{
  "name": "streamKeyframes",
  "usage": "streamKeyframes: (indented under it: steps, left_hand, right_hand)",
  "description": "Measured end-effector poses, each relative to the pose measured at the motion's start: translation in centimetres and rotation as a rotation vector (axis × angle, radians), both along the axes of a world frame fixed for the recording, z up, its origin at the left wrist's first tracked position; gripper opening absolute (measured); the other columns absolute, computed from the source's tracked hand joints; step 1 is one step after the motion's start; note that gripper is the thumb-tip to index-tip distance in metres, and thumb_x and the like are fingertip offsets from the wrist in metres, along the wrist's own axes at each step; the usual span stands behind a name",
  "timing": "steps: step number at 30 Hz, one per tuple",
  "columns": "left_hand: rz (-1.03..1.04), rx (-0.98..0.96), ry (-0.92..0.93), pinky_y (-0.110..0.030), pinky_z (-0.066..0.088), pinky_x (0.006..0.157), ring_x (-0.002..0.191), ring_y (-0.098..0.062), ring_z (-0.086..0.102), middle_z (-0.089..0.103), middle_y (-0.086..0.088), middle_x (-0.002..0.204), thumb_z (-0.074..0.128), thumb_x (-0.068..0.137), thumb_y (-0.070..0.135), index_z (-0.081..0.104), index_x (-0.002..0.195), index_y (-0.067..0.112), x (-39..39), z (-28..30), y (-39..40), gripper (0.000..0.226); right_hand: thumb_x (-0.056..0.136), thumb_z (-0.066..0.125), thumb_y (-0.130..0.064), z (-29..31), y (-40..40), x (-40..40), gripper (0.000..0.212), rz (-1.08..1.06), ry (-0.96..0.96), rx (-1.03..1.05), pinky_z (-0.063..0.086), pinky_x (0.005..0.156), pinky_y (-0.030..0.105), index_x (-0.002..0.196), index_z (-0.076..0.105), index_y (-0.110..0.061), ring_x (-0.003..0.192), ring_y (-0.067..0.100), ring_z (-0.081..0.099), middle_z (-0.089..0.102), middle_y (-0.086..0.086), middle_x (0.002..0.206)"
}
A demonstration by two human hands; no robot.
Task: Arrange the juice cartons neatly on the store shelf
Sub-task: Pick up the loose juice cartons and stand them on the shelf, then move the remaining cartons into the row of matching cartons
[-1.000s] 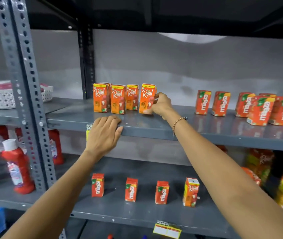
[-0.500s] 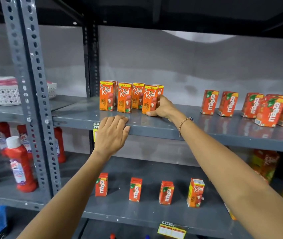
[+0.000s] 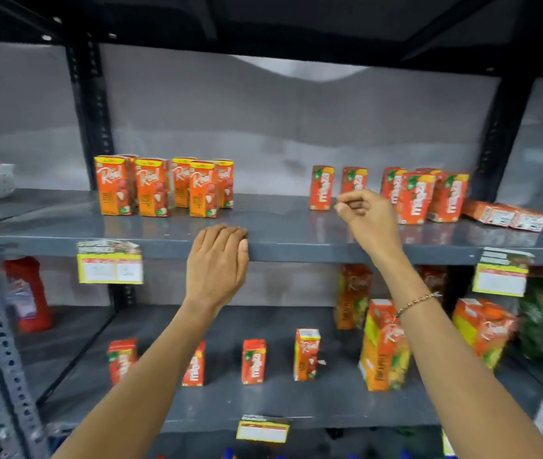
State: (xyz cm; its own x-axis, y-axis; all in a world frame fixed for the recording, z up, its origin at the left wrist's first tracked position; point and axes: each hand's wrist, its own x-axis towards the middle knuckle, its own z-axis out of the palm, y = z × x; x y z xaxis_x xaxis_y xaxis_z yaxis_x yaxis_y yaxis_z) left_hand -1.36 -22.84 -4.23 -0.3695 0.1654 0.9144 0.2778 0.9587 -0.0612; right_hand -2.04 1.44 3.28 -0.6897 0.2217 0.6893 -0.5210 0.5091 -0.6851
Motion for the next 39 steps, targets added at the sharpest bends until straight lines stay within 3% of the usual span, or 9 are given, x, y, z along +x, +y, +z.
streamKeyframes:
  steps: [6, 11, 14, 18, 23, 28, 31, 34, 39]
  left_hand:
    - [-0.064, -0.154, -0.136, -0.035, 0.044, 0.084, 0.086, -0.022, 0.063, 0.069, -0.001, 0.094, 0.034, 0.097, 0.033, 0.067, 0.096, 0.015, -0.2, 0.4, 14.5, 0.037]
    - [-0.083, -0.196, -0.135, -0.037, 0.047, 0.084, 0.086, -0.023, 0.063, 0.067, -0.002, 0.092, 0.032, 0.097, 0.035, 0.066, 0.095, 0.014, -0.5, 0.8, 24.9, 0.040]
    - [-0.087, -0.205, -0.151, -0.038, 0.045, 0.087, 0.091, -0.024, 0.060, 0.065, -0.003, 0.096, 0.030, 0.098, 0.034, 0.064, 0.100, 0.014, -0.6, 0.3, 29.5, 0.040]
    - [-0.055, -0.167, -0.105, -0.039, 0.045, 0.087, 0.096, -0.026, 0.060, 0.064, -0.006, 0.103, 0.031, 0.098, 0.032, 0.062, 0.109, 0.011, -1.1, -0.4, 31.3, 0.039]
    - [-0.063, -0.155, 0.009, -0.038, 0.049, 0.084, 0.094, -0.026, 0.065, 0.069, -0.007, 0.105, 0.034, 0.096, 0.033, 0.065, 0.107, 0.009, -1.6, -0.8, 31.7, 0.040]
    - [-0.067, -0.134, 0.041, -0.038, 0.049, 0.085, 0.095, -0.026, 0.064, 0.068, -0.007, 0.106, 0.036, 0.096, 0.033, 0.064, 0.109, 0.009, -1.7, -0.9, 31.9, 0.039]
    - [-0.067, -0.135, 0.050, -0.039, 0.048, 0.086, 0.096, -0.026, 0.064, 0.068, -0.007, 0.107, 0.038, 0.096, 0.032, 0.064, 0.110, 0.009, -1.6, -1.0, 31.8, 0.038]
    - [-0.079, -0.148, 0.052, -0.038, 0.048, 0.087, 0.097, -0.025, 0.064, 0.068, -0.006, 0.108, 0.036, 0.096, 0.034, 0.063, 0.112, 0.010, -1.5, -1.1, 31.7, 0.040]
    - [-0.079, -0.162, 0.022, -0.039, 0.049, 0.089, 0.101, -0.025, 0.064, 0.068, -0.007, 0.110, 0.040, 0.096, 0.034, 0.063, 0.114, 0.010, -1.2, -0.9, 31.5, 0.038]
  right_hand:
    - [0.082, 0.062, -0.014, 1.2, 15.5, 1.0, 0.018, -0.279, -0.047, -0.211, 0.054, 0.085, 0.038, 0.095, 0.072, -0.006, 0.088, 0.027, 0.067, 0.072, 0.017, 0.096]
    - [0.088, 0.055, -0.028, 1.6, 27.1, 1.4, 0.035, -0.670, -0.085, -0.283, 0.046, 0.088, 0.034, 0.098, 0.072, 0.001, 0.103, 0.036, 0.063, 0.070, 0.026, 0.103]
    - [0.089, 0.052, -0.042, 1.3, 31.5, 0.2, 0.055, -0.691, -0.269, -0.221, 0.042, 0.095, 0.039, 0.105, 0.064, 0.009, 0.113, 0.042, 0.057, 0.063, 0.031, 0.114]
    - [0.087, 0.043, -0.059, 1.8, 34.4, -1.9, 0.076, -0.570, -0.467, -0.152, 0.037, 0.103, 0.037, 0.121, 0.056, 0.007, 0.124, 0.038, 0.049, 0.053, 0.028, 0.132]
    - [0.084, 0.059, -0.041, 1.4, 35.8, -3.5, 0.040, -0.554, -0.461, -0.091, 0.044, 0.080, 0.031, 0.097, 0.062, -0.003, 0.106, 0.033, 0.060, 0.066, 0.018, 0.113]
    - [0.084, 0.063, -0.040, 1.5, 35.9, -3.8, 0.047, -0.573, -0.461, -0.052, 0.047, 0.085, 0.035, 0.105, 0.061, 0.002, 0.108, 0.034, 0.060, 0.066, 0.019, 0.113]
    - [0.088, 0.060, -0.032, 1.2, 35.8, -3.5, 0.036, -0.582, -0.461, 0.008, 0.041, 0.072, 0.030, 0.100, 0.061, 0.002, 0.098, 0.034, 0.061, 0.066, 0.021, 0.110]
    - [0.087, 0.061, -0.030, 1.1, 35.9, -3.0, 0.029, -0.573, -0.471, 0.050, 0.037, 0.069, 0.029, 0.093, 0.055, -0.002, 0.084, 0.029, 0.056, 0.066, 0.023, 0.108]
    - [0.084, 0.066, -0.019, 1.4, 35.9, -1.9, 0.036, -0.605, -0.533, 0.004, 0.041, 0.074, 0.030, 0.113, 0.056, 0.001, 0.108, 0.032, 0.060, 0.063, 0.019, 0.118]
